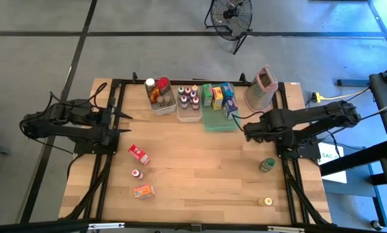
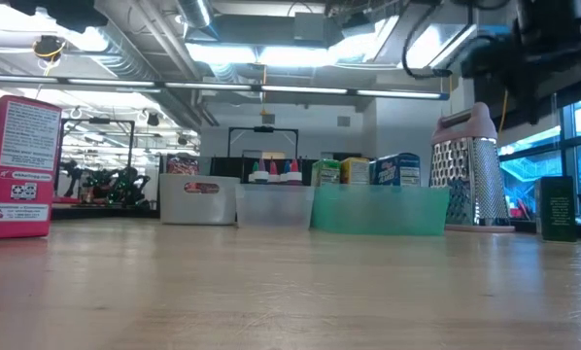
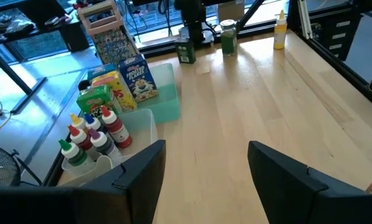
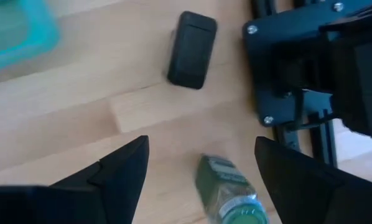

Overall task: Pick & Place Kitchen Items
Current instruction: Put the black seasoning can into the gray bin

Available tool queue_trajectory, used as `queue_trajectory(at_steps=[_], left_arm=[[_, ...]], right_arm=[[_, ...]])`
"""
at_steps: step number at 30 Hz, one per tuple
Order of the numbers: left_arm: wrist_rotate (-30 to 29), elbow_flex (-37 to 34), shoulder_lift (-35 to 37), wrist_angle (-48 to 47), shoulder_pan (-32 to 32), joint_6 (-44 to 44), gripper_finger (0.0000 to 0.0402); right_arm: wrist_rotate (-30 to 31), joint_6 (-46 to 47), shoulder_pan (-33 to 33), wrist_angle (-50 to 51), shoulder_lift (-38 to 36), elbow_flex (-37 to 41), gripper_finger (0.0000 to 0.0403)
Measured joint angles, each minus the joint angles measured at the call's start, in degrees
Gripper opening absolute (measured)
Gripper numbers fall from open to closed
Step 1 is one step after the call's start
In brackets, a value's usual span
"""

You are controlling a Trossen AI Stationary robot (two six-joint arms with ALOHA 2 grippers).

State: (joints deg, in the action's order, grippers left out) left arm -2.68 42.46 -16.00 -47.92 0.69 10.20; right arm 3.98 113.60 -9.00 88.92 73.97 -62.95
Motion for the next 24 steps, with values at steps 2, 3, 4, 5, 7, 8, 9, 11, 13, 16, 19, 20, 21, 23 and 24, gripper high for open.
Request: queue_trajectory(at_steps=[2,3,4,5,7,8,9,11,13,16,19,20,21,23,24], left_arm=[[0.0,0.0,0.0,0.0,0.0,0.0,0.0224],[0.0,0.0,0.0,0.0,0.0,0.0,0.0224],[0.0,0.0,0.0,0.0,0.0,0.0,0.0224],[0.0,0.0,0.0,0.0,0.0,0.0,0.0224],[0.2,0.0,0.0,-0.1,0.0,0.0,0.0224],[0.6,0.0,0.0,-0.2,0.0,0.0,0.0224],[1.1,0.0,0.0,-0.2,0.0,0.0,0.0224],[1.5,0.0,0.0,-0.2,0.0,0.0,0.0224],[1.8,0.0,0.0,-0.4,0.0,0.0,0.0224],[2.0,0.0,0.0,-0.4,0.0,0.0,0.0224],[2.0,0.0,0.0,-0.5,0.0,0.0,0.0224],[2.0,0.0,0.0,-0.5,0.0,0.0,0.0224],[2.0,0.0,0.0,-0.6,0.0,0.0,0.0224],[2.0,0.0,0.0,-0.8,0.0,0.0,0.0224],[2.0,0.0,0.0,-0.8,0.0,0.0,0.0224]], right_arm=[[-0.4,0.0,1.1,-0.8,0.0,1.9,0.0295],[-0.3,-0.1,1.8,-1.3,0.0,2.7,0.0295],[-0.3,-0.1,2.5,-1.6,0.0,3.3,0.0295],[-0.2,-0.2,3.2,-1.8,0.0,3.9,0.0295],[-0.2,-1.5,4.8,-3.6,0.0,5.2,0.0295],[-0.2,-2.3,5.6,-4.3,-0.1,5.9,0.0295],[-0.2,-2.8,6.5,-4.7,-0.2,6.8,0.0295],[-0.1,-4.2,8.2,-6.4,-0.2,8.0,0.0295],[-0.1,-6.1,10.0,-7.3,-0.2,9.1,0.0295],[-0.1,-7.4,12.3,-9.1,-0.2,10.7,0.0295],[0.3,-9.3,14.0,-11.8,-0.2,12.2,0.0296],[0.3,-10.0,14.5,-13.3,-0.2,12.6,0.0296],[0.3,-10.6,15.0,-14.7,-0.2,13.1,0.0296],[0.3,-11.0,15.9,-15.6,-0.2,14.5,0.0296],[0.3,-11.2,16.2,-16.0,-0.2,15.2,0.0296]])
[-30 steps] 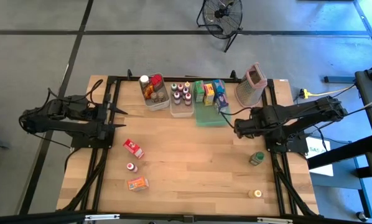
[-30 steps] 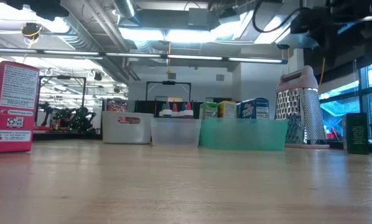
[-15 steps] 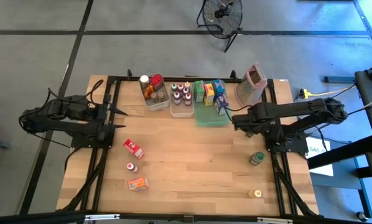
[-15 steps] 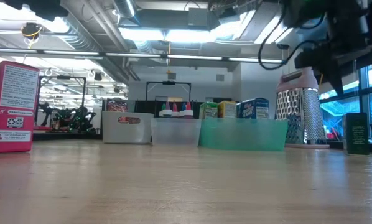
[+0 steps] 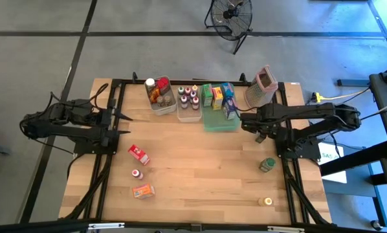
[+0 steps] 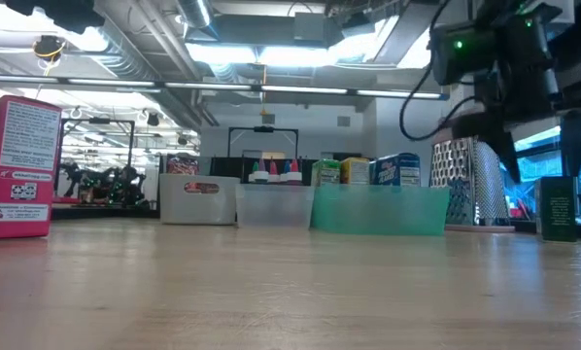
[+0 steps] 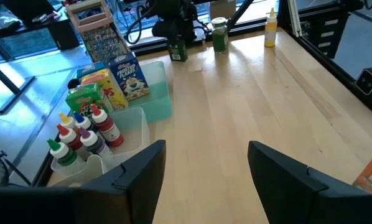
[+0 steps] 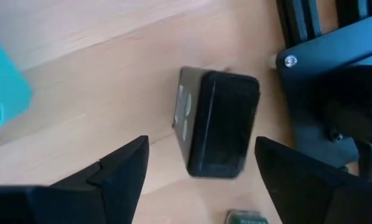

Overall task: Pick & Place Kitchen Items
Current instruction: Put the black seasoning can into the gray bin

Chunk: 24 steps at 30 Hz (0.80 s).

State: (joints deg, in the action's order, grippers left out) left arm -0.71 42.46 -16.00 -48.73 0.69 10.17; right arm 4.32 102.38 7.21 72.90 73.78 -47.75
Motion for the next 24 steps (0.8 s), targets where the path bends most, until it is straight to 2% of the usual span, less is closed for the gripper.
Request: queue_trajectory(at_steps=[14,18,24], left_arm=[[0.8,0.0,0.0,0.0,0.0,0.0,0.0224],[0.8,0.0,0.0,0.0,0.0,0.0,0.0224],[0.8,0.0,0.0,0.0,0.0,0.0,0.0224]], right_arm=[[0.0,-1.9,1.0,-6.8,0.0,6.5,0.0292],[0.0,-2.3,1.0,-7.4,0.0,6.8,0.0268],[0.0,-2.4,1.0,-7.5,0.0,6.8,0.0201]])
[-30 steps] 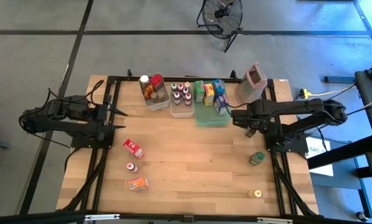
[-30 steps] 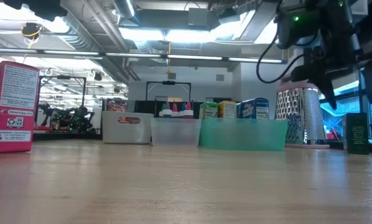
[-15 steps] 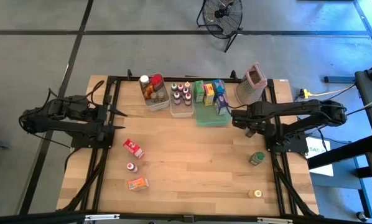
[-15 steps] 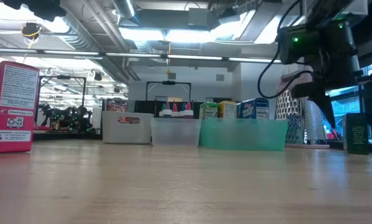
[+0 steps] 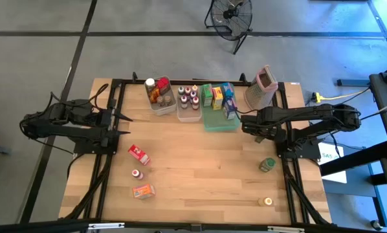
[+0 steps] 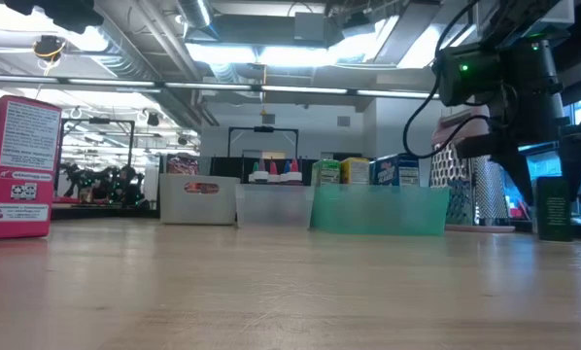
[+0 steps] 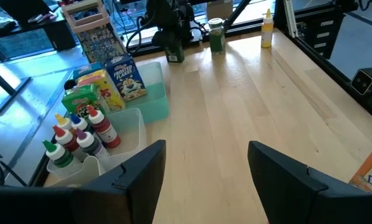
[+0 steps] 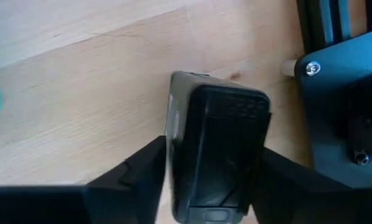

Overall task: Pick & Place Kitchen Items
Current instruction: Put the black seasoning can into the gray bin

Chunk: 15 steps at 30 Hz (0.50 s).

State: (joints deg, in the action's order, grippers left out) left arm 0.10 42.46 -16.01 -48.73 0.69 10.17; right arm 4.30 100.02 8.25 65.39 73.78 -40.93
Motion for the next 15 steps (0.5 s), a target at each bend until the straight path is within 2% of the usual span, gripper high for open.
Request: queue_trajectory(at_steps=[6,15], left_arm=[[0.0,0.0,0.0,0.0,0.0,0.0,0.0224],[0.0,0.0,0.0,0.0,0.0,-0.6,0.0224]], right_arm=[[-0.9,-1.2,0.0,0.0,0.0,0.0,0.0132],[-4.1,-3.3,-1.7,0.3,-0.1,-0.1,0.0131]])
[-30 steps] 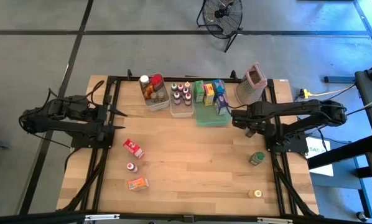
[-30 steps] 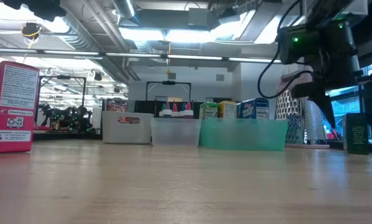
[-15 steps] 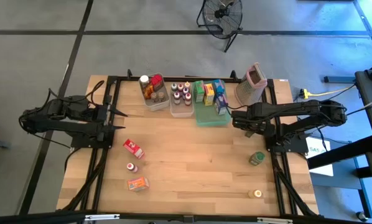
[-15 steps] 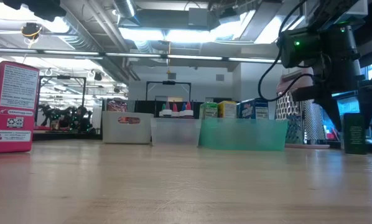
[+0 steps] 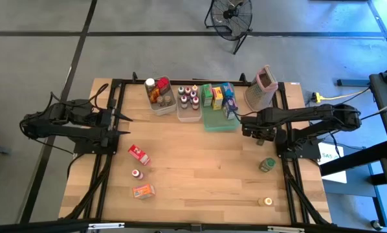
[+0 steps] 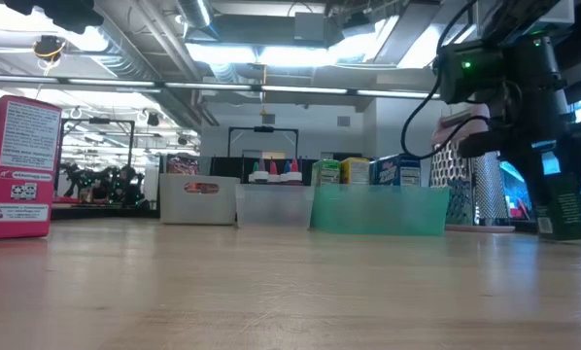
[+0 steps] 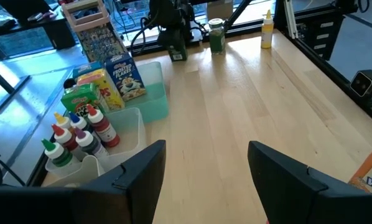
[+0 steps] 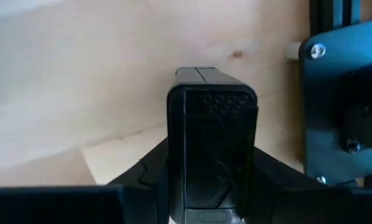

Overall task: Pick & Place Kitchen Items
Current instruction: Put the black seasoning can into the gray bin

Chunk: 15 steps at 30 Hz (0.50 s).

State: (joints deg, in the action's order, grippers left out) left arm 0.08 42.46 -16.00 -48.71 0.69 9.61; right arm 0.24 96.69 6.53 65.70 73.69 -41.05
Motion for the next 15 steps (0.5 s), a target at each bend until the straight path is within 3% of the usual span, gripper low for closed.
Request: queue_trajectory(at_steps=[6,15], left_arm=[[0.0,0.0,0.0,0.0,0.0,0.0,0.0224],[-0.2,-1.8,-0.2,0.6,0.0,-1.4,0.0224]], right_arm=[[1.4,1.5,-2.2,2.9,0.1,-2.4,0.0131],[3.9,1.4,-6.5,12.2,0.1,-13.6,0.0131]])
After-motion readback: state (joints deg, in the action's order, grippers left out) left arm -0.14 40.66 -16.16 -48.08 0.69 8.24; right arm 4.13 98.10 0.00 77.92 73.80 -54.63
